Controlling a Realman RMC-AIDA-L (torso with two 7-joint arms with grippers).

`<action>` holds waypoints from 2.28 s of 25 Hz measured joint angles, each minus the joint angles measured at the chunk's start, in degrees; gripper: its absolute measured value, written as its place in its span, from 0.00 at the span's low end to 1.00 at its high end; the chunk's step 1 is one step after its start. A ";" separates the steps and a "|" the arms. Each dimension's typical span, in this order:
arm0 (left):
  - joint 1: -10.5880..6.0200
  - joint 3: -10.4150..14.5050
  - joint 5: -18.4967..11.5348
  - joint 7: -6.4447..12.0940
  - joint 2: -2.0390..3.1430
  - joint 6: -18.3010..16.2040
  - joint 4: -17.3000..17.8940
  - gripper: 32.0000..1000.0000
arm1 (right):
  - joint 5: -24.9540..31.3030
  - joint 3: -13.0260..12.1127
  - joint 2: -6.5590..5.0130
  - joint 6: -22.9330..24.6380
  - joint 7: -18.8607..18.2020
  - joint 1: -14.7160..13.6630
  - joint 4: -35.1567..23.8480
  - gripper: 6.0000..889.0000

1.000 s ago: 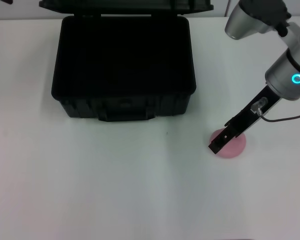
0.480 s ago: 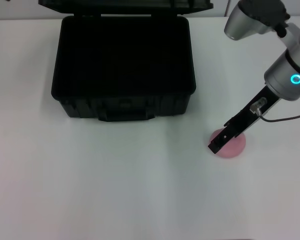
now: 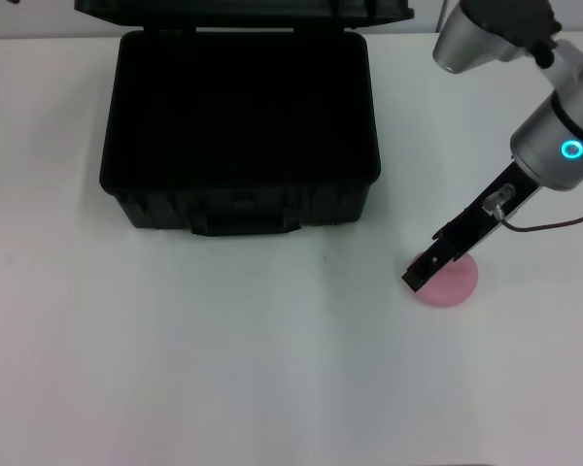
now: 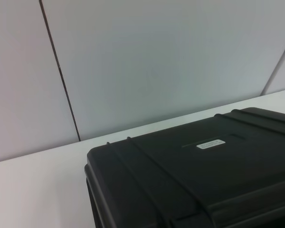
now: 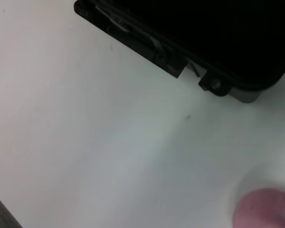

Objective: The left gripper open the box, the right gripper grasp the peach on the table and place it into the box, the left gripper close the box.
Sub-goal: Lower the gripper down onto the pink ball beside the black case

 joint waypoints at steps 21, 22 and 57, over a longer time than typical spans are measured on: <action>0.00 -0.18 0.00 0.20 -0.07 -0.06 0.00 0.35 | -5.56 -0.01 -0.07 -9.05 -4.06 1.95 7.07 0.96; 0.00 -0.18 0.00 0.20 -0.08 -0.06 0.00 0.35 | -5.57 -0.01 -0.07 -9.66 -4.34 2.15 7.85 0.96; -0.79 -0.18 0.05 0.18 -0.15 -0.14 0.00 0.35 | -6.80 -3.81 0.45 -20.82 -7.44 4.96 19.72 0.96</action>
